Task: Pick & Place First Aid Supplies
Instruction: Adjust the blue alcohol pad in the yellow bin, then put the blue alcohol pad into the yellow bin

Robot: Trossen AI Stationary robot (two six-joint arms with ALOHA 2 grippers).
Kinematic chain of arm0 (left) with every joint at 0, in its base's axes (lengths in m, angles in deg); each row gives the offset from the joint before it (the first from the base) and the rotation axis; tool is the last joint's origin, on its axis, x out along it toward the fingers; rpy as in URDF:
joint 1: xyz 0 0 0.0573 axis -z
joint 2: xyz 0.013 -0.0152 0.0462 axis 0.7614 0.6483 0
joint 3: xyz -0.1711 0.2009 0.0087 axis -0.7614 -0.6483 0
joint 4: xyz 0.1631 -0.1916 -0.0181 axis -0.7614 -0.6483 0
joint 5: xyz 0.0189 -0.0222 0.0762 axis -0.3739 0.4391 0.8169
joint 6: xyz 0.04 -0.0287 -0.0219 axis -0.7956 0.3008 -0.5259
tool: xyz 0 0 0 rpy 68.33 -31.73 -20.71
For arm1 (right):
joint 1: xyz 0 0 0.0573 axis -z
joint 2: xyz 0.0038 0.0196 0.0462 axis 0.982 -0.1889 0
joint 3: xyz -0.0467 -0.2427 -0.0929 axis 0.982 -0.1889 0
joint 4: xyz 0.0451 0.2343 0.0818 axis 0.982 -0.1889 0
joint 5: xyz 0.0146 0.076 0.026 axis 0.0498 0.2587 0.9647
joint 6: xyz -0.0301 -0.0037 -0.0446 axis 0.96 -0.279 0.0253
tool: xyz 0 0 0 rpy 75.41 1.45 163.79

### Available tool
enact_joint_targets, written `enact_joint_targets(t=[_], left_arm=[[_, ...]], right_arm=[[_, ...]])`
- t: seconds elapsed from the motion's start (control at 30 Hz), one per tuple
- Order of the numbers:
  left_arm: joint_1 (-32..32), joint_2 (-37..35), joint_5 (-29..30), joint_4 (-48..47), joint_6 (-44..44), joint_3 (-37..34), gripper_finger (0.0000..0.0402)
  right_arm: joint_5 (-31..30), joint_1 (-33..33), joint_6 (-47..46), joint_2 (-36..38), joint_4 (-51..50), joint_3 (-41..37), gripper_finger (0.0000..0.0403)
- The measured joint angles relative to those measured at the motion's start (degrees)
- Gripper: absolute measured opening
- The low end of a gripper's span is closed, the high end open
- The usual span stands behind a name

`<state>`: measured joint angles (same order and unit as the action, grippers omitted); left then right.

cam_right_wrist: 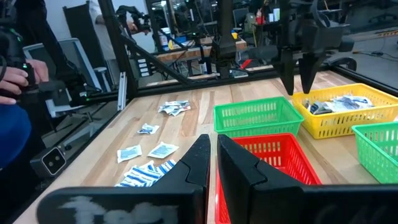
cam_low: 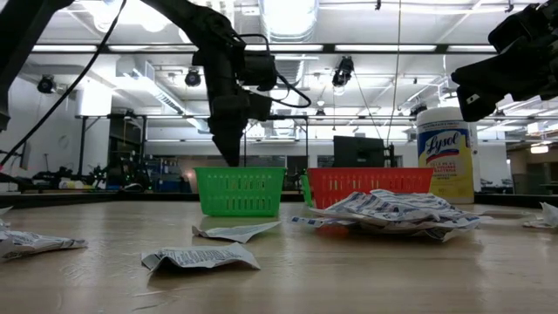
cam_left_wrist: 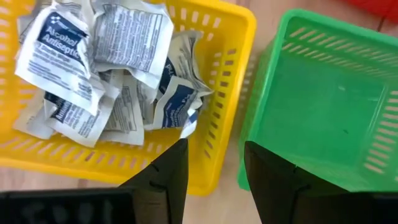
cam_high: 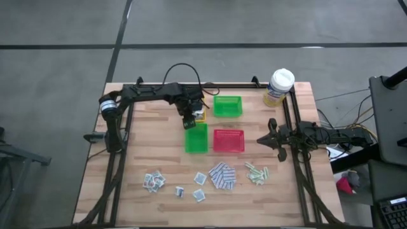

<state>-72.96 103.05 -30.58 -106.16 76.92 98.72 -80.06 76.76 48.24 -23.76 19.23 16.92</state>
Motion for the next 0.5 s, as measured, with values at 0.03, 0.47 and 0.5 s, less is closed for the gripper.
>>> enact_joint_targets(t=[0.03, 0.47, 0.5], left_arm=[[0.00, 0.00, 0.00, -0.25, 0.29, 0.34, 0.0149], [9.85, -0.33, -0.32, -15.55, 14.46, 7.33, 0.0149], [11.28, -0.33, -0.48, -15.51, 15.96, 7.24, 0.0149]], right_arm=[[0.00, -0.01, 0.00, 0.00, -0.02, -0.01, 0.0028], [0.00, -0.01, 0.00, 0.00, 0.00, 0.01, 0.0028], [0.00, 0.00, 0.00, 0.00, 0.00, 0.00, 0.0028]])
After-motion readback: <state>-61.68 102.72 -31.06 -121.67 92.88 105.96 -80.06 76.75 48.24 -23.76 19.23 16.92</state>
